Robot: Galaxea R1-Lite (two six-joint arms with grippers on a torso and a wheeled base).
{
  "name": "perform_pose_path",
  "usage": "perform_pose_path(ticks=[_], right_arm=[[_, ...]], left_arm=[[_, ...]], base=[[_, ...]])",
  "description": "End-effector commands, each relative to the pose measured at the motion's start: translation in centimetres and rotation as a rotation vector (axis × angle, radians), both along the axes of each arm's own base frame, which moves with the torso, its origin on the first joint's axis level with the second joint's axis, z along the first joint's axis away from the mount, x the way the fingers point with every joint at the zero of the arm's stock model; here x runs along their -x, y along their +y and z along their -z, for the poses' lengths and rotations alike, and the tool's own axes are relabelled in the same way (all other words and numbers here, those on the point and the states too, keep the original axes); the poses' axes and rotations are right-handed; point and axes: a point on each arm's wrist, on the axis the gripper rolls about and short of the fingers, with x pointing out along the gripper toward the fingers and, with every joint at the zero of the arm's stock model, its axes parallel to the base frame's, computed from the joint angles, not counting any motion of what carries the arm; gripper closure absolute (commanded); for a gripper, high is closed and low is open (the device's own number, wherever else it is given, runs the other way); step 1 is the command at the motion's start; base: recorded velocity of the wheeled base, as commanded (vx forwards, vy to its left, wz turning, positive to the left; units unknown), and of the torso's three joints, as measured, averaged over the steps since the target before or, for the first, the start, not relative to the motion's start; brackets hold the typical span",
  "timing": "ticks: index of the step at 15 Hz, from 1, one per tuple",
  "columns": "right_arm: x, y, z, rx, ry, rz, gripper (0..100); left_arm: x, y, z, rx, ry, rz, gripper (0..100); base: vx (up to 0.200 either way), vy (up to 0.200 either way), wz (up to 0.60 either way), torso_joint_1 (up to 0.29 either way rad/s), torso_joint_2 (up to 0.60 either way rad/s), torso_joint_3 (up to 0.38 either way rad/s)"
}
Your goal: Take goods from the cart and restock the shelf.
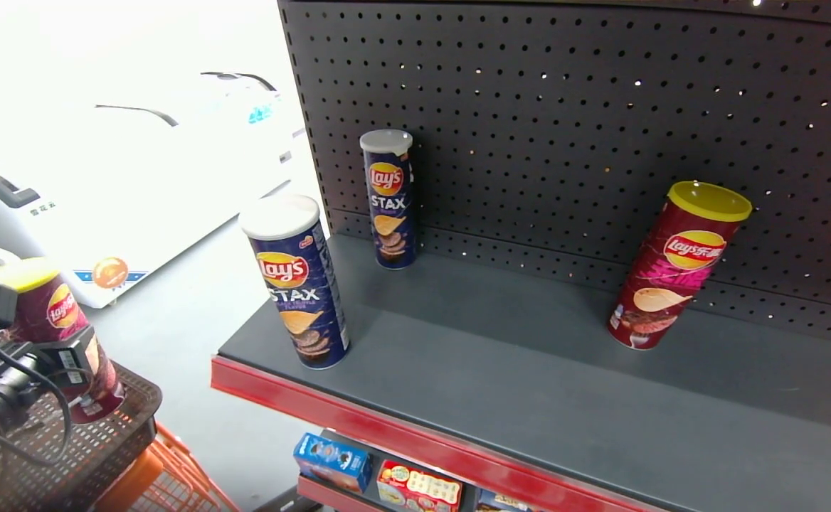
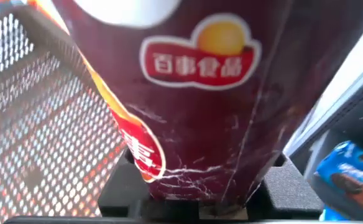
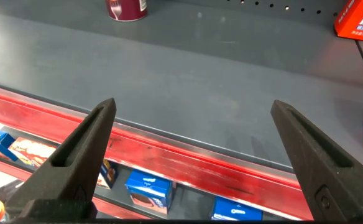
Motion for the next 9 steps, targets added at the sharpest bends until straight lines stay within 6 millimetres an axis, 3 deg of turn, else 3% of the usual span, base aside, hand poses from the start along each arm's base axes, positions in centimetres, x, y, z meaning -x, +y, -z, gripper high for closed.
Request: perform_pose_path(ticks=[1,5,9], right_arm=[[0.0,0.0,0.0,0.001,0.001,0.000,0],[0.0,0.0,0.0,0.001,0.001,0.000,0],[0.0,0.0,0.0,0.001,0.001,0.000,0]], left_arm=[[1.0,-2.7,-5.5,-0.054,-0.138,0.092,100],[2.9,-7.4,-7.7,-0.048,-0.172,0.285,100],[4.7,-10.1,-8.7,-0.041,-0.179,0.411,100]], base=[[0.000,0.000,0.00,0.000,0.00,0.000],[0.000,0.000,0.00,0.000,0.00,0.000],[0.000,0.000,0.00,0.000,0.00,0.000]])
